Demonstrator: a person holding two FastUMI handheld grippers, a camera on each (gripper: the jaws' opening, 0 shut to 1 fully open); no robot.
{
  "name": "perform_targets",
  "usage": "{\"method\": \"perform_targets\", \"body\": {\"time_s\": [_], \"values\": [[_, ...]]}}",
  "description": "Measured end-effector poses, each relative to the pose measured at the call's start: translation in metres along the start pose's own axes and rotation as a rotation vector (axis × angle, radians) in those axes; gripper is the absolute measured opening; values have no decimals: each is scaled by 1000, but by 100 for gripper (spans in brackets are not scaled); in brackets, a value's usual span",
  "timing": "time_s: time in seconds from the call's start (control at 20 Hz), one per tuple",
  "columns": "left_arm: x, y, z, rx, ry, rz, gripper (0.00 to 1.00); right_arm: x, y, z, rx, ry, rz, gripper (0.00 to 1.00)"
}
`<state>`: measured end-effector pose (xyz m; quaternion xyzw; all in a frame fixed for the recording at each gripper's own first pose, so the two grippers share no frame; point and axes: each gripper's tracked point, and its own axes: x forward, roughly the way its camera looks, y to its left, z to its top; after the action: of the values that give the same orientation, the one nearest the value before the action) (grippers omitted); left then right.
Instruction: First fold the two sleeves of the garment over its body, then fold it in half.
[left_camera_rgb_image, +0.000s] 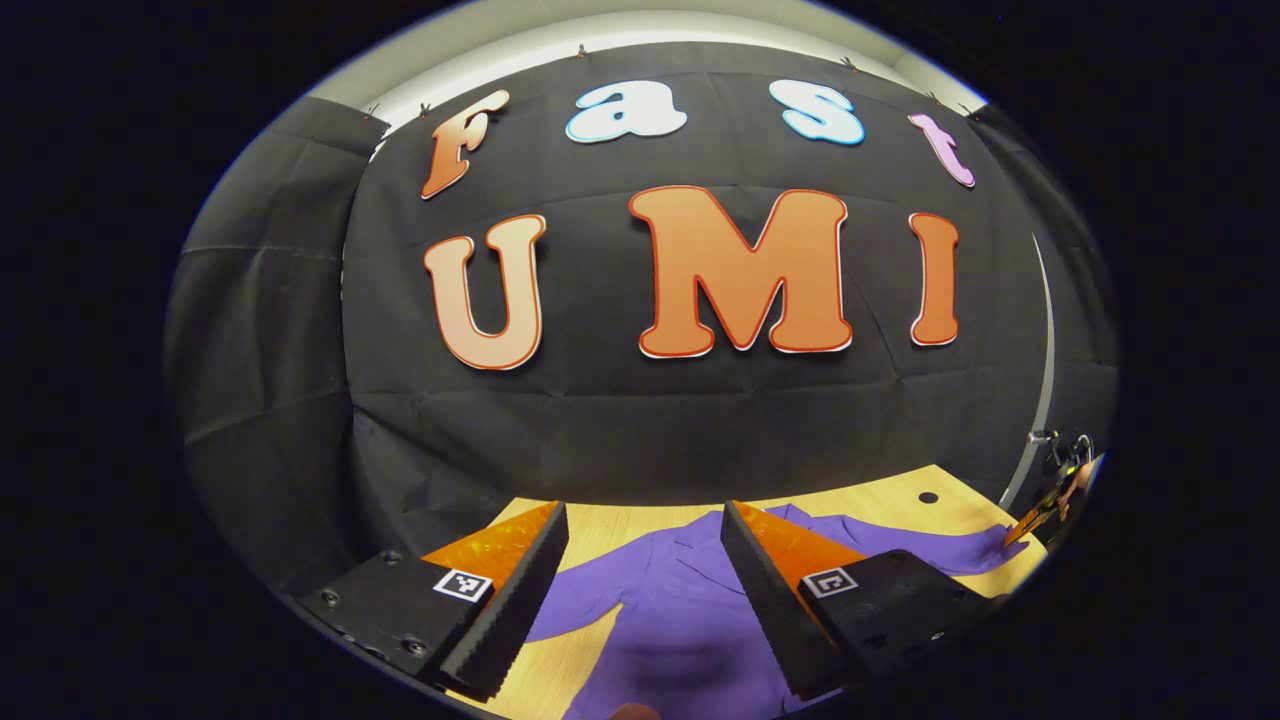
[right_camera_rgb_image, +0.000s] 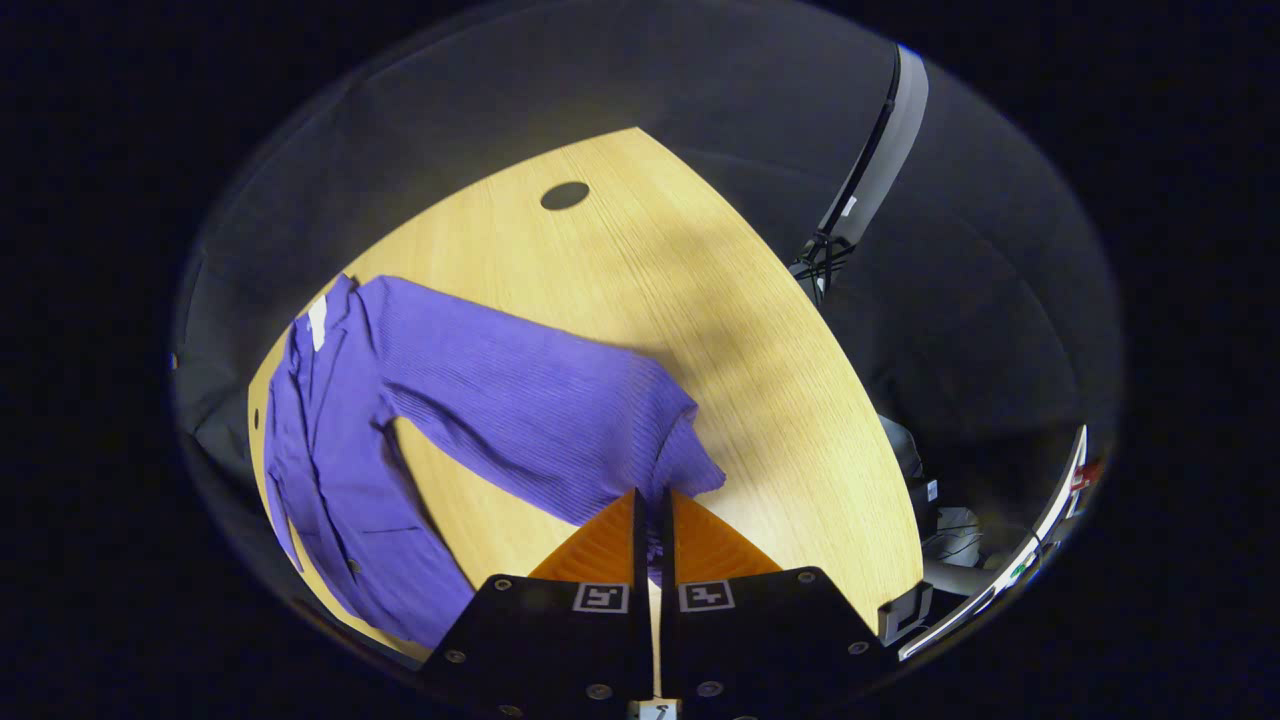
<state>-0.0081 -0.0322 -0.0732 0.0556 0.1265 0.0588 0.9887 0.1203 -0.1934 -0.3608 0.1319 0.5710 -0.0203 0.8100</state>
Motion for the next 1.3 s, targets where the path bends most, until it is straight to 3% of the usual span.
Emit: {"method": "perform_targets", "body": {"time_s": [0.7,1.1,1.3], "values": [[25,75,-17,-33,22,-36,97,-121,183,55,-170,-167,111,4],[24,125,-32,-52,48,18,97,-153,306,61,-285,-199,210,4],[22,154,-43,-59,70,59,97,-148,373,48,-372,-183,252,3]]}}
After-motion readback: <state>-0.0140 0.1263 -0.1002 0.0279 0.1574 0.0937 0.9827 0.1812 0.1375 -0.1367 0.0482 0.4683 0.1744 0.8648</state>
